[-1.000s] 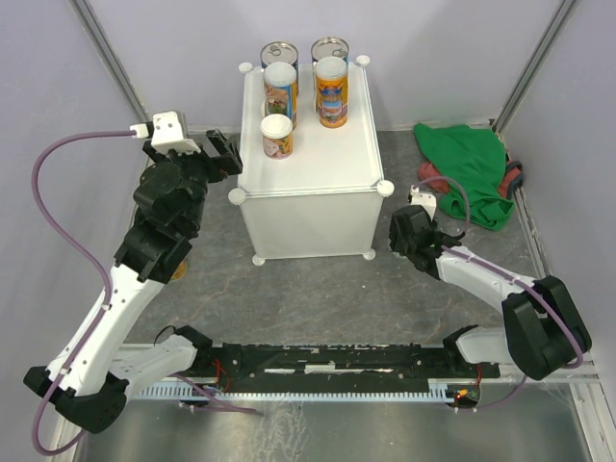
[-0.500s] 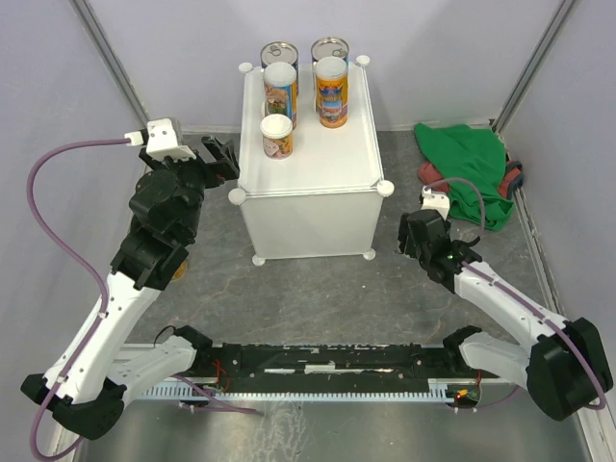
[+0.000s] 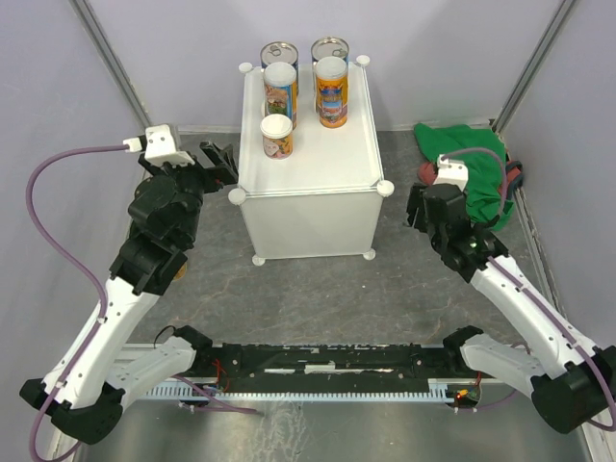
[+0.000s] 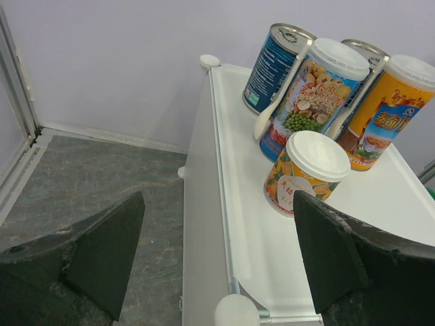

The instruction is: Place and organize the canned foods onto the counter

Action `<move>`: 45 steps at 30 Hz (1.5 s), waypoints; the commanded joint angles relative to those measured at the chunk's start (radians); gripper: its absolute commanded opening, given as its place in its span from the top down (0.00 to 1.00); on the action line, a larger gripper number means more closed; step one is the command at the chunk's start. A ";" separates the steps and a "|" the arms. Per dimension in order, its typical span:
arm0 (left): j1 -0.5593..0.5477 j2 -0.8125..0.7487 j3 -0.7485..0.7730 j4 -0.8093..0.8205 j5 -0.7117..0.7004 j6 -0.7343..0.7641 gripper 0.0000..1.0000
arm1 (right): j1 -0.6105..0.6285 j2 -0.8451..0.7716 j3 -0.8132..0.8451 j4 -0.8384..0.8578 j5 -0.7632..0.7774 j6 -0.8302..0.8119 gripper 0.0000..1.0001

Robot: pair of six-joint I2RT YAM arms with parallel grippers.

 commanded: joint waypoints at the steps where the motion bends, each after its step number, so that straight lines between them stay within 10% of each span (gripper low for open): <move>1: -0.004 -0.023 -0.012 0.022 -0.005 -0.040 0.05 | -0.002 -0.028 0.155 0.029 0.046 -0.043 0.81; 45: -0.003 0.005 -0.030 0.049 0.037 -0.027 0.05 | 0.243 0.538 1.055 -0.073 -0.075 -0.161 0.90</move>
